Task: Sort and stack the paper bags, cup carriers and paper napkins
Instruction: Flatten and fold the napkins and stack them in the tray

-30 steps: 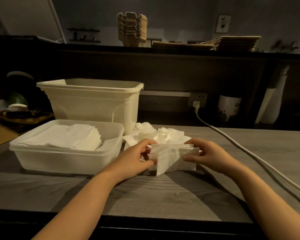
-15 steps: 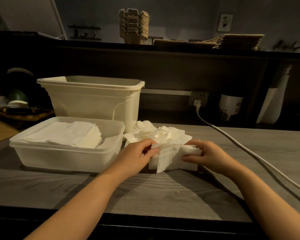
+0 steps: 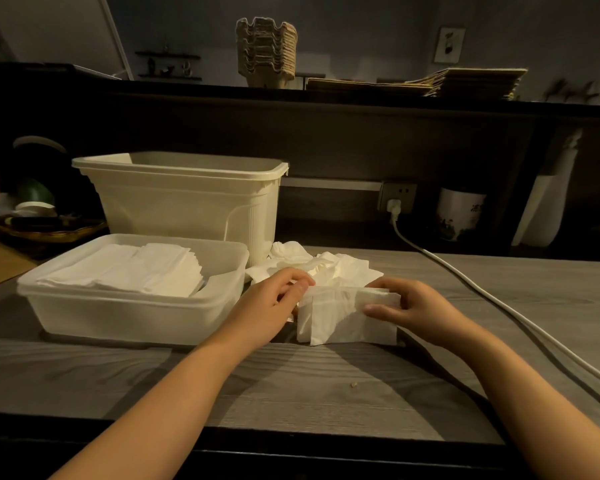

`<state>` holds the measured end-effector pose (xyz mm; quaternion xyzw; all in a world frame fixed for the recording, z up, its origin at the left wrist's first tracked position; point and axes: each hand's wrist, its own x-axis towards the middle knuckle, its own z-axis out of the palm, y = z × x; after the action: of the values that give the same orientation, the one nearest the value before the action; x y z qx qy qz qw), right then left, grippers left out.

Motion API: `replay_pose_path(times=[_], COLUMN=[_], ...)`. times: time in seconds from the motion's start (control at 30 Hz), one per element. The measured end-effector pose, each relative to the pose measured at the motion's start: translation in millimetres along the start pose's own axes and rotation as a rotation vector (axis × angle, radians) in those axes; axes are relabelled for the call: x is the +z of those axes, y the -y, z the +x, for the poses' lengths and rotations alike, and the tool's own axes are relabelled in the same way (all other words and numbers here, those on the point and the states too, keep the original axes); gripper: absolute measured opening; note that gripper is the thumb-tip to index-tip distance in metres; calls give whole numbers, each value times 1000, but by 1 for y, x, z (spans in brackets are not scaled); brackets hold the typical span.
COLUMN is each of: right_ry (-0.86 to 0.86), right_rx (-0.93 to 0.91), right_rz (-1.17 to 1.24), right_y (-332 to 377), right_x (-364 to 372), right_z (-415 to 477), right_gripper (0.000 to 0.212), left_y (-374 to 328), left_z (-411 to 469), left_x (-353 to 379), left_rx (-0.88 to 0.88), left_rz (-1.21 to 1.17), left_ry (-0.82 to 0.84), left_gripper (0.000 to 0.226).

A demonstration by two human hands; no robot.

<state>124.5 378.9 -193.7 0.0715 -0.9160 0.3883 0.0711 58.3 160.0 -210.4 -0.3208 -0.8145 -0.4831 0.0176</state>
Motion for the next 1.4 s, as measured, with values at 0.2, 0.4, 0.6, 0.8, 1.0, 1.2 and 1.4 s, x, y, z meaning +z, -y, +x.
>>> replay_pose_path(times=[0.2,0.4,0.6,0.8,1.0,1.2,1.4], right_ry=[-48,-23,-43,-48,-22,-20,-33], right_rx=[-88,-88,-89,-78,-70,-63,-79], right_rz=[-11,1,-38,12,69,74,108], right_y=[1,1,2,2,1,0,0], right_x=[1,1,1,-2,-3,-3,-2], right_z=[-1,-1,0,-1,-1,-1,0], right_gripper=[37,36,40,30,20,18,27], left_y=[-1,6,4,3,3,3,7], left_z=[-7,-6,-4,-4,-5,-5,0], left_x=[-4,-4,-1,-2,-1,2,4], left_rx=[56,80,52,57,57,89,83], left_rz=[96,160,96,87,107,218,211], left_ry=[148,100,42,48,93,90,0], left_gripper=[48,35,22,21,22,37,21])
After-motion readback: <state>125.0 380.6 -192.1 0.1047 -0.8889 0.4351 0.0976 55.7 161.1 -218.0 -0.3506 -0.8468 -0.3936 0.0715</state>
